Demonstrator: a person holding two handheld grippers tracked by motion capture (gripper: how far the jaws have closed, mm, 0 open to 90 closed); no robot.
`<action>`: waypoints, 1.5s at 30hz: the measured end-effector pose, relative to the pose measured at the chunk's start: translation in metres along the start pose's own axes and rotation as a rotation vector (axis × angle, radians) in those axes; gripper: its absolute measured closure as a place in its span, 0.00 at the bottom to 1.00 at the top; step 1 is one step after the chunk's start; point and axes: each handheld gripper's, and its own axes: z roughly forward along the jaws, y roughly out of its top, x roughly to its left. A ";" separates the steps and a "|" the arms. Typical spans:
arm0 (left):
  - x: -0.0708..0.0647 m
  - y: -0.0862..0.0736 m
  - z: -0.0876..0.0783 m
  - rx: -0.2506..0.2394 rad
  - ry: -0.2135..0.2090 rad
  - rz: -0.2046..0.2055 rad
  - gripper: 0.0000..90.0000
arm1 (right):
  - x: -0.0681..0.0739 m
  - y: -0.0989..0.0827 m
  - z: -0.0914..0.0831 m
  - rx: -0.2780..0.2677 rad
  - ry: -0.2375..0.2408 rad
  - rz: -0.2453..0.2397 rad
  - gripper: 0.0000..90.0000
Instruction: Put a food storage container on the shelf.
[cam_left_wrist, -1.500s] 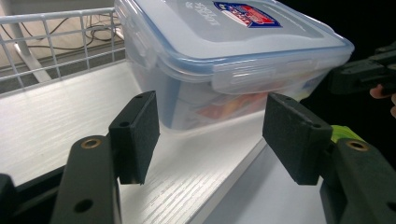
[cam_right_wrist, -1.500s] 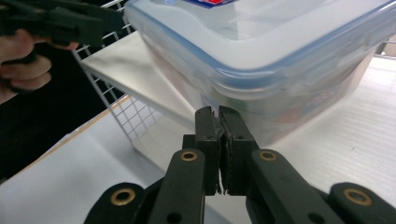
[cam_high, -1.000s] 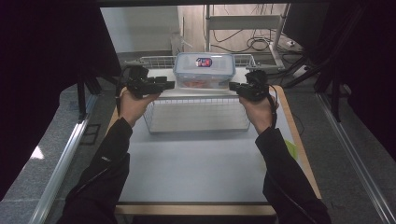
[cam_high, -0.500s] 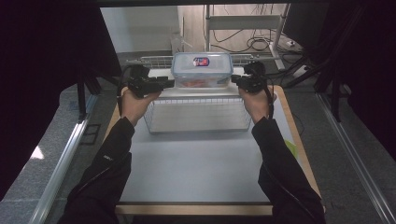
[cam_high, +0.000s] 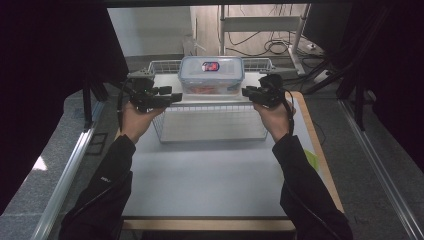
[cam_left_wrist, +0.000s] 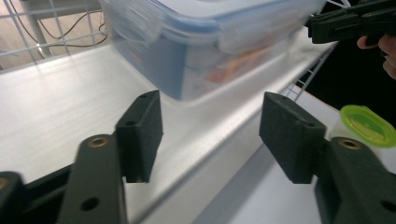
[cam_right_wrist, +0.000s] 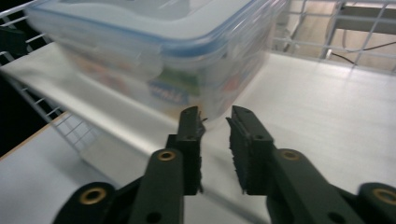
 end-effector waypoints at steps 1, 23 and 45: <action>0.000 0.000 0.000 0.000 0.000 0.000 0.40 | 0.001 -0.003 -0.002 0.000 0.012 0.000 0.76; -0.064 -0.085 -0.016 0.049 0.053 0.148 0.10 | 0.037 -0.080 -0.028 0.003 0.109 -0.131 0.20; -0.079 -0.183 -0.018 0.116 0.077 0.153 0.01 | 0.049 -0.165 -0.041 0.102 0.139 -0.153 0.06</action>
